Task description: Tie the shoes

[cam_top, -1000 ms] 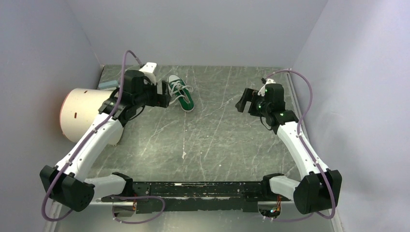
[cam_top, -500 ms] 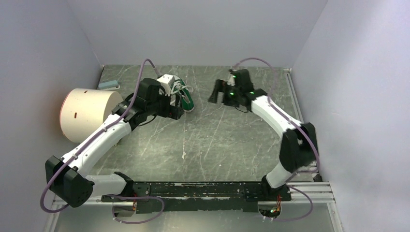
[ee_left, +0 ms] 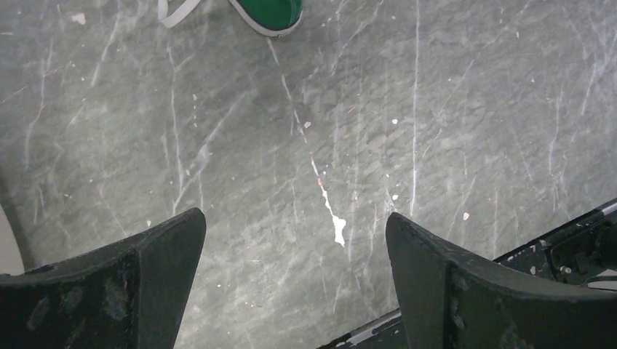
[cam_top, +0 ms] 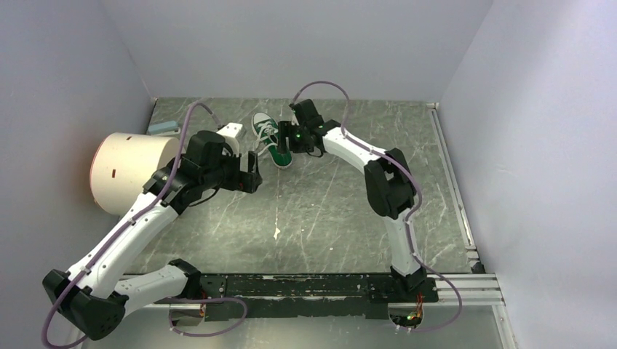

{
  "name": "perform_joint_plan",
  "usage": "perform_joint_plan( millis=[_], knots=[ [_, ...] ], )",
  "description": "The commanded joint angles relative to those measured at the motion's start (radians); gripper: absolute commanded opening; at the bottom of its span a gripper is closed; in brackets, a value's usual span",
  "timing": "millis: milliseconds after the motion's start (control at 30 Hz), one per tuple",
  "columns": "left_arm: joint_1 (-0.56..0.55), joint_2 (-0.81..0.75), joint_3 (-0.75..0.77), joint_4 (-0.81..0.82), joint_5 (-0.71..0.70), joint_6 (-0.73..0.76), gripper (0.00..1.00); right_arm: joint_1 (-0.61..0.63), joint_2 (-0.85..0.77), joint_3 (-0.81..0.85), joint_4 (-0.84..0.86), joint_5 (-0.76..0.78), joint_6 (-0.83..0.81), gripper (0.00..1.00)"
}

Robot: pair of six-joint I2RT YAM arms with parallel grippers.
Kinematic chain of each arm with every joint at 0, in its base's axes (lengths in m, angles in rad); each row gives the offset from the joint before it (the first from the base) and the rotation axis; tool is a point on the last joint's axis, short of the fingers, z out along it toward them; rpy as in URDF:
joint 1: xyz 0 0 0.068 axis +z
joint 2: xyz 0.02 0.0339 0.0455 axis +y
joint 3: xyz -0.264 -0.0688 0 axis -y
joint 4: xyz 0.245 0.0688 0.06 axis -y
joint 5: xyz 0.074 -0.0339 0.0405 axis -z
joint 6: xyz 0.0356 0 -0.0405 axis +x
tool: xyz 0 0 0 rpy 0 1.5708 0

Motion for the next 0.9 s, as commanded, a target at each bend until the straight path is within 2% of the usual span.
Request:
perform_joint_plan(
  millis=[0,100,167,367,467,567,667,867],
  knots=[
    [-0.007,-0.019,-0.023,-0.044,-0.057,-0.001,0.98,0.009,0.033,0.115,-0.026,0.069,-0.042,0.71],
    [-0.007,0.017,0.002,-0.033,-0.082,0.019,0.98,0.011,0.100,0.204,-0.103,0.097,-0.047,0.68],
    [-0.007,0.063,0.071,-0.073,-0.082,0.034,0.98,0.016,0.124,0.230,-0.120,0.094,-0.055,0.65],
    [-0.006,0.109,0.179,-0.088,-0.100,0.054,0.98,0.052,0.140,0.210,-0.135,0.164,-0.092,0.51],
    [-0.007,0.121,0.197,-0.092,-0.084,0.057,0.98,0.076,0.131,0.162,-0.129,0.232,-0.130,0.48],
    [-0.007,0.117,0.202,-0.104,-0.086,0.045,0.98,0.091,0.128,0.135,-0.143,0.273,-0.152,0.36],
    [-0.006,0.108,0.199,-0.100,-0.070,0.034,0.98,0.105,0.111,0.118,-0.185,0.278,-0.150,0.17],
    [-0.004,0.130,0.174,-0.042,-0.030,0.043,0.98,0.150,-0.018,-0.033,-0.227,0.260,-0.080,0.09]
  ],
)
